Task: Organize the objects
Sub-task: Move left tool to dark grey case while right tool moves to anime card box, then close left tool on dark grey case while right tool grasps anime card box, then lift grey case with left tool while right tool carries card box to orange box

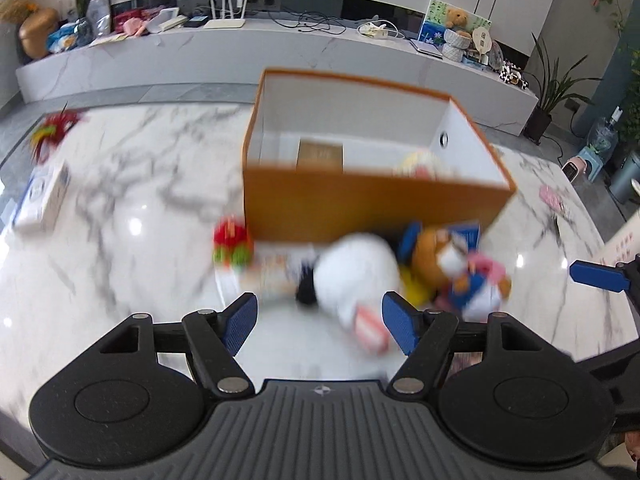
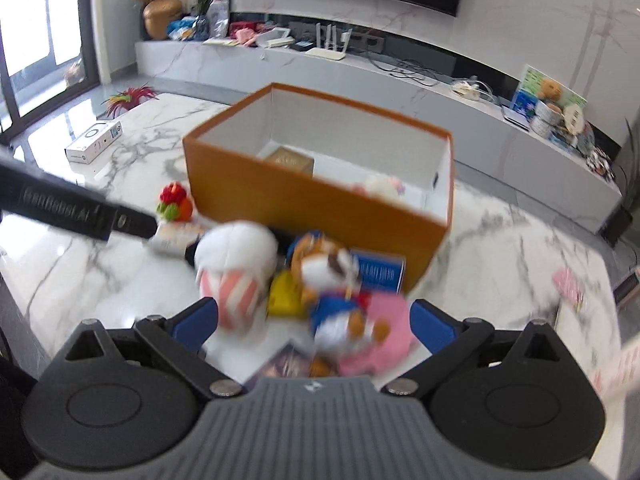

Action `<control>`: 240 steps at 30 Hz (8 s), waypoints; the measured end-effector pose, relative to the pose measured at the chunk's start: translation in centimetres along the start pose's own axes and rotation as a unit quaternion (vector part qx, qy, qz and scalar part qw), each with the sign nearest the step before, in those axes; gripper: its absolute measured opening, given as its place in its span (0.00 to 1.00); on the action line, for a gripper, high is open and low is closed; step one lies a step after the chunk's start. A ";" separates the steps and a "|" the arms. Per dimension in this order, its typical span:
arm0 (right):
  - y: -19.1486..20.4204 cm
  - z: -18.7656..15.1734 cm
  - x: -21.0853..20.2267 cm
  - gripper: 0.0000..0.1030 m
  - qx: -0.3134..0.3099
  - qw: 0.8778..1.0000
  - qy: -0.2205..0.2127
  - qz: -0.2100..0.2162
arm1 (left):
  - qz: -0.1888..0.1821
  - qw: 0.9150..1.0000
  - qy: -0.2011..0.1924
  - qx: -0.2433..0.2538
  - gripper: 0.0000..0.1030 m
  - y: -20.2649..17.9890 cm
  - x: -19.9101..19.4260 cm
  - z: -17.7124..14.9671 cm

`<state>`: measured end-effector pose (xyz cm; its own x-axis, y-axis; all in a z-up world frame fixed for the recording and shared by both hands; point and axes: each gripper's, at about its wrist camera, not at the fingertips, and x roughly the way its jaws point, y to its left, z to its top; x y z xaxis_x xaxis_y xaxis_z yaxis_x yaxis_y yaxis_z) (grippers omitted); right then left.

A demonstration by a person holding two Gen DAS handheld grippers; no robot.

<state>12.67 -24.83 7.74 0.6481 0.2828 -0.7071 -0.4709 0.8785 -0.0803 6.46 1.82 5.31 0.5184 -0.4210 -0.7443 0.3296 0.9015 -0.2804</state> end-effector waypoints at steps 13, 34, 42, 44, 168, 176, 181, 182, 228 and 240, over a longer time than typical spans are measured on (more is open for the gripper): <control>-0.3 -6.2 2.0 0.99 0.086 0.996 -0.010 0.015 | -0.016 0.997 -0.034 -0.065 0.79 -0.8 1.5 -8.0; -0.6 -7.1 5.3 0.99 0.127 0.991 0.016 0.030 | 0.029 0.997 -0.064 -0.044 0.94 -1.6 4.3 -10.1; -1.4 -6.8 5.0 0.99 0.152 0.988 0.003 0.030 | 0.040 0.997 -0.066 -0.010 0.94 -3.2 4.5 -10.9; -1.3 -6.9 5.1 0.99 0.149 0.988 0.006 0.029 | 0.055 0.996 -0.066 0.006 0.96 -3.7 4.9 -11.1; 4.1 -11.0 8.2 0.60 0.126 0.988 -0.055 -0.075 | 0.175 0.975 -0.113 -0.076 0.85 -0.5 6.4 -9.8; 4.1 -10.9 6.5 0.59 0.129 0.987 -0.063 -0.068 | 0.171 0.976 -0.115 -0.076 0.85 -0.9 6.1 -9.8; 4.3 -11.6 5.5 0.59 0.146 0.984 -0.074 -0.069 | 0.176 0.974 -0.121 -0.075 0.85 -0.7 5.5 -10.1; 4.3 -11.7 5.4 0.59 0.147 0.984 -0.078 -0.069 | 0.177 0.974 -0.122 -0.075 0.85 -0.6 5.4 -10.1; 0.0 -4.3 -3.4 0.59 0.191 0.963 -0.189 -0.027 | 0.157 0.954 -0.230 -0.109 0.85 -2.3 -2.4 -2.4; -4.7 6.5 1.0 0.59 0.227 0.944 -0.239 -0.009 | 0.139 0.953 -0.243 -0.119 0.85 2.3 0.3 7.5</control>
<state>19.41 -26.17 11.97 0.9011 0.3113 -0.3019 -0.2214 0.9288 0.2971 13.24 3.01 9.02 0.8824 -0.1076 -0.4580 -0.0319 0.9576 -0.2864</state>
